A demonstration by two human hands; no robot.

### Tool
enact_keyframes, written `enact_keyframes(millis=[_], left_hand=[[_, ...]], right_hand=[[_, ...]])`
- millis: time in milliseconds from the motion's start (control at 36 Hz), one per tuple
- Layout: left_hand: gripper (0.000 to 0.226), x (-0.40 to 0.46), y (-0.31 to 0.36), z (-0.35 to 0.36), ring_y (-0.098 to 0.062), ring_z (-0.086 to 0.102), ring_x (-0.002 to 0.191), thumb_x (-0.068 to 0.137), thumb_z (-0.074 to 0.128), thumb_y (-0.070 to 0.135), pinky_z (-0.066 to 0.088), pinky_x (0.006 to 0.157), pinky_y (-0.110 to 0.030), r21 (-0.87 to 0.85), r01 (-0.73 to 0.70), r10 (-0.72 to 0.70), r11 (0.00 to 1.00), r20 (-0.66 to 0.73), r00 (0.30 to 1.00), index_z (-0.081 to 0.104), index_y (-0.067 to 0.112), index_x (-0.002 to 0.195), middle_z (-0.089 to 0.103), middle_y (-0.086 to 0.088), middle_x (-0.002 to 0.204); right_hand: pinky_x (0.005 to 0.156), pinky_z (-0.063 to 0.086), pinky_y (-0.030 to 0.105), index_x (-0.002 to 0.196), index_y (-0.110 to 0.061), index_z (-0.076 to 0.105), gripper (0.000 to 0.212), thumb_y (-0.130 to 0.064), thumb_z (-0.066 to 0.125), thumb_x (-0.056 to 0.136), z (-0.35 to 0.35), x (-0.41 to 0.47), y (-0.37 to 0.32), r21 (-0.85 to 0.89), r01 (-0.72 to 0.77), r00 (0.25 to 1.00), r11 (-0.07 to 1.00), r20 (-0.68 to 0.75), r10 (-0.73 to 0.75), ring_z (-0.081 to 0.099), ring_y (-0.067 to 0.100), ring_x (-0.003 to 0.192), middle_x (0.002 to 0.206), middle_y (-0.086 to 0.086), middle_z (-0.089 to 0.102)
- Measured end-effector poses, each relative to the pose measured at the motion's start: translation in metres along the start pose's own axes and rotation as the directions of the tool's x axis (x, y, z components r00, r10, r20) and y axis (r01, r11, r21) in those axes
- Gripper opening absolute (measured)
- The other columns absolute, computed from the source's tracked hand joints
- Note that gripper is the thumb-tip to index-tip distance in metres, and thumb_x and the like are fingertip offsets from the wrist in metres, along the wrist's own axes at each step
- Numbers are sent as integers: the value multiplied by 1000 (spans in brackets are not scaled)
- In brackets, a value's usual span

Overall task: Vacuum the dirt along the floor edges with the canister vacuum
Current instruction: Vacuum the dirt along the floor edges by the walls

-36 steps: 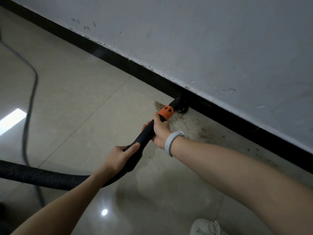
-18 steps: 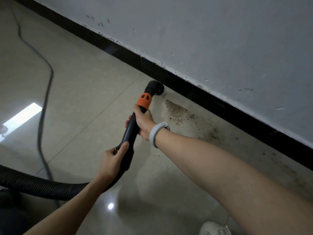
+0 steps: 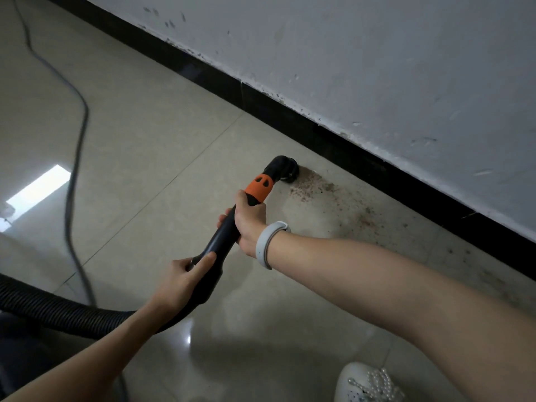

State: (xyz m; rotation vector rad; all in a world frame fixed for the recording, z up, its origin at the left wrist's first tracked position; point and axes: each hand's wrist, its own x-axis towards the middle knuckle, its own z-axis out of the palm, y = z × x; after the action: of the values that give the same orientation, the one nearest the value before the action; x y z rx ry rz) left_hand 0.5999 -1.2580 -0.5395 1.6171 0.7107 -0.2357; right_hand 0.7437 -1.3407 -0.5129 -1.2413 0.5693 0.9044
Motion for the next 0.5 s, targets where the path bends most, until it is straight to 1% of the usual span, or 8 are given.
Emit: enact_keyframes(millis=[139, 194, 250, 306, 361, 389, 444, 500], left_hand=[[67, -5, 3, 5, -21, 48, 47, 60, 61, 67, 36, 44, -26, 10, 8, -8, 1000, -3, 1000, 65, 2, 73, 54, -9, 54], [67, 2, 9, 8, -21, 48, 47, 60, 61, 67, 36, 44, -26, -1, 1, -1, 1000, -19, 1000, 64, 2, 72, 54, -9, 53], [69, 14, 15, 9, -21, 49, 48, 61, 62, 69, 37, 48, -28, 2, -4, 5, 1000, -46, 999, 64, 0, 70, 54, -10, 53], [82, 26, 20, 9, -23, 51, 51, 61, 63, 77, 39, 55, -35, 41, -2, 5, 999, -75, 997, 63, -4, 73, 56, -12, 56], [93, 34, 20, 6, -24, 53, 53, 57, 60, 86, 40, 58, -40, 88, 7, 1, 996, -88, 996, 63, -4, 77, 58, -12, 58], [94, 36, 19, 6, -24, 53, 53, 56, 58, 88, 41, 58, -40, 107, 13, -3, 994, -93, 996, 63, -3, 78, 59, -12, 58], [90, 34, 17, 5, -24, 54, 51, 58, 59, 85, 41, 57, -40, 120, 15, -3, 993, -101, 995, 63, -3, 75, 59, -11, 56], [79, 24, 13, 5, -23, 52, 49, 61, 62, 77, 39, 55, -38, 95, 6, 2, 995, -83, 997, 62, -2, 73, 57, -10, 54]], right_hand=[[71, 57, 36, 134, -14, 29, 42, -31, 48, 100, -3, -2, 0, 8, -23, 1000, 1000, 5, 23, 55, 17, 59, 73, 5, 51], [68, 56, 36, 135, -13, 30, 45, -32, 49, 99, -1, 1, -10, -1, -13, 1000, 1000, 3, 13, 55, 18, 56, 71, 5, 51], [60, 55, 35, 136, -10, 34, 46, -32, 50, 99, 2, 4, -23, -12, 5, 1000, 1000, -5, -5, 55, 19, 54, 70, 6, 51], [55, 53, 34, 131, -6, 39, 41, -31, 50, 100, 2, 6, -35, -12, 15, 1000, 1000, -9, -15, 54, 19, 55, 72, 7, 51], [56, 53, 34, 119, -5, 43, 34, -31, 51, 99, -1, 9, -42, -3, 18, 1000, 1000, -3, -18, 55, 20, 56, 73, 8, 52], [56, 53, 34, 114, -5, 43, 31, -31, 51, 99, -2, 9, -43, 3, 18, 1000, 1000, 1, -18, 55, 20, 56, 74, 8, 52], [56, 54, 34, 111, -6, 43, 27, -30, 51, 99, -3, 7, -39, 7, 11, 1000, 1000, 10, -11, 55, 19, 56, 73, 7, 52], [55, 54, 32, 113, -6, 44, 29, -30, 50, 99, -2, 4, -28, -4, 0, 1000, 1000, 8, 1, 56, 19, 56, 73, 7, 52]])
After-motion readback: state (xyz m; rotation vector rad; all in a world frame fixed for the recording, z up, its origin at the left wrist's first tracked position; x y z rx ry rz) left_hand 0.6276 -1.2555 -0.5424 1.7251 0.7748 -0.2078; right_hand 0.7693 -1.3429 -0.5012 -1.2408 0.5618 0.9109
